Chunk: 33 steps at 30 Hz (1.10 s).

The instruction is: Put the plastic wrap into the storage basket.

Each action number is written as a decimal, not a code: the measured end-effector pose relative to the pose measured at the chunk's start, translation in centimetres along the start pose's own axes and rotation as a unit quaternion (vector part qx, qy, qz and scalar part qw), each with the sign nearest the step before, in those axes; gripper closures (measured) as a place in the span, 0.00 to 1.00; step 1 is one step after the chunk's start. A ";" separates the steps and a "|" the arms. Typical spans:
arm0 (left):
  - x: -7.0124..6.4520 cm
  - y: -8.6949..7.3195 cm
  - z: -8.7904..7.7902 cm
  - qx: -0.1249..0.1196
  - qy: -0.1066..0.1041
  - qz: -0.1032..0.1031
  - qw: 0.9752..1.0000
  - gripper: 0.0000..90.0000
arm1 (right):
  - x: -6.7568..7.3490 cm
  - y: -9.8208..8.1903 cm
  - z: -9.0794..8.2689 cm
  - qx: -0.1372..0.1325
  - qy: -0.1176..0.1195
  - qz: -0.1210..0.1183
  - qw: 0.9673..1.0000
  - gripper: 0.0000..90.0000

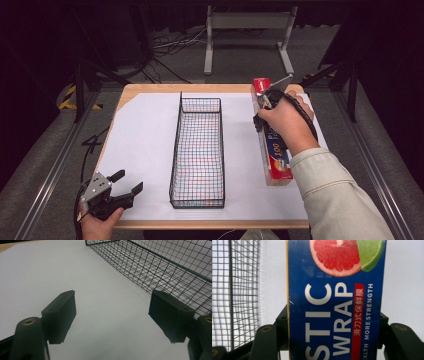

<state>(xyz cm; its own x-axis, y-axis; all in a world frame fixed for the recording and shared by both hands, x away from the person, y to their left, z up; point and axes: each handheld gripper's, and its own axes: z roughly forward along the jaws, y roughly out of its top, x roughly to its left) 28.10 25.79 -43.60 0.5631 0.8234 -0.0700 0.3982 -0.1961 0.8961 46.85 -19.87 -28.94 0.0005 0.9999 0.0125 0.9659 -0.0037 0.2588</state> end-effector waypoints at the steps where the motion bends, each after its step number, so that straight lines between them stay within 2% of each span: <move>1: 0.0 0.0 0.0 0.001 0.000 -0.001 1.000 0.25 | 0.3 0.0 -0.1 0.002 -0.002 0.000 1.000 0.44; 2: 0.0 0.0 0.0 0.001 0.000 -0.001 1.000 0.25 | 0.3 0.0 -0.1 0.002 -0.002 0.000 1.000 0.44; 3: 0.0 0.0 0.1 0.000 -0.001 -0.001 1.000 0.25 | 1.2 0.0 -0.2 0.004 0.001 0.004 1.000 0.44; 4: -0.1 0.0 0.1 0.000 -0.002 -0.001 1.000 0.25 | 1.2 0.0 -0.2 0.004 0.001 0.004 1.000 0.44; 8: -0.1 0.1 0.3 -0.002 -0.004 -0.001 1.000 0.25 | 2.6 0.0 -0.5 0.003 0.002 0.004 1.000 0.44; 13: -0.2 0.2 0.4 -0.001 -0.006 0.001 1.000 0.25 | 4.5 0.0 -0.6 0.004 0.002 -0.006 1.000 0.44; 14: -0.2 0.2 0.4 -0.002 -0.007 0.001 1.000 0.25 | 5.3 0.0 -0.6 0.003 0.004 -0.010 1.000 0.44; 15: -0.2 0.2 0.4 -0.002 -0.007 0.001 1.000 0.25 | 5.3 0.0 -0.6 0.003 0.004 -0.010 1.000 0.44; 18: -0.2 0.2 0.4 -0.002 -0.008 0.002 1.000 0.25 | 6.7 0.0 -0.5 0.003 0.010 -0.016 1.000 0.44; 21: -0.1 0.2 0.5 -0.001 -0.009 0.002 1.000 0.25 | 7.6 0.0 -0.5 0.004 0.008 -0.020 1.000 0.44; 27: -0.2 0.2 0.6 -0.002 -0.008 0.002 1.000 0.25 | 9.5 0.1 -0.5 0.016 0.011 -0.011 1.000 0.44; 33: -0.3 0.2 0.8 0.000 -0.009 0.003 1.000 0.25 | 11.1 0.1 -0.5 0.013 0.014 -0.008 1.000 0.44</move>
<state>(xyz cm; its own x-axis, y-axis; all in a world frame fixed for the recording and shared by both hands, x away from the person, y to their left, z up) 28.57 25.12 -43.73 0.5793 0.8119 -0.0720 0.3948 -0.2023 0.8962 46.77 -8.79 -28.27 -0.0229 0.9991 0.0361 0.9720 0.0138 0.2346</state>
